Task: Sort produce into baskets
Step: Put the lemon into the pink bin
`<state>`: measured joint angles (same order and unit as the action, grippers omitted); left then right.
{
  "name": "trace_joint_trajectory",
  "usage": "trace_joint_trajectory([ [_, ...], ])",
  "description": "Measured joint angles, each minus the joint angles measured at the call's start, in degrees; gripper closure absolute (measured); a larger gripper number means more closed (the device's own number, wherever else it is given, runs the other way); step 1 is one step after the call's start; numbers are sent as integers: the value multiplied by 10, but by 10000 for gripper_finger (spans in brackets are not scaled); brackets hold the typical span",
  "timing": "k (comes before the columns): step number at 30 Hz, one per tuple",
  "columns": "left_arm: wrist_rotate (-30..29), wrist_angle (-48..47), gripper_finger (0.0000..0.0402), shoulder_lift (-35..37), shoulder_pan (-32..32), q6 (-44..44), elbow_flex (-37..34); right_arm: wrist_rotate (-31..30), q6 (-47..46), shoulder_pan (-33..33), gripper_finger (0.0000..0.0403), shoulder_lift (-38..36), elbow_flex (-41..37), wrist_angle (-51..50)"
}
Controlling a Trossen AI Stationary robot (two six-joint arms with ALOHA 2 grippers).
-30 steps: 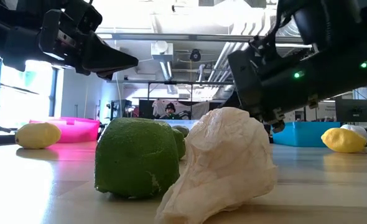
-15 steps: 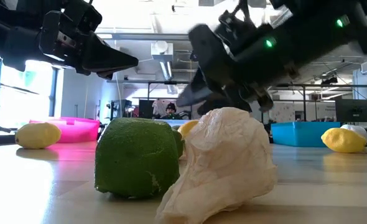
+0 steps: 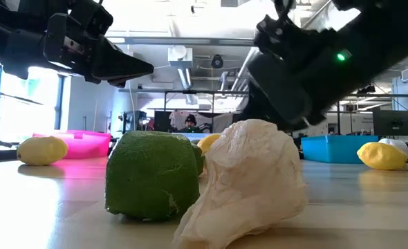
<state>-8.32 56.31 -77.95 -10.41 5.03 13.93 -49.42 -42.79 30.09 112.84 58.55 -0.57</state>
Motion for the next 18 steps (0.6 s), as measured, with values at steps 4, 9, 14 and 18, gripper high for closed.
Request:
trace_joint_trajectory([
  [4,0,0,401,0,0,2,0,1,-5,-1,107,0,-35,60],
  [9,0,0,401,0,0,2,0,20,27,-5,107,0,-74,159],
  [14,0,0,401,0,0,7,0,49,29,-26,107,0,-94,192],
  [18,0,1,401,0,0,7,0,79,50,-44,107,0,-101,206],
])
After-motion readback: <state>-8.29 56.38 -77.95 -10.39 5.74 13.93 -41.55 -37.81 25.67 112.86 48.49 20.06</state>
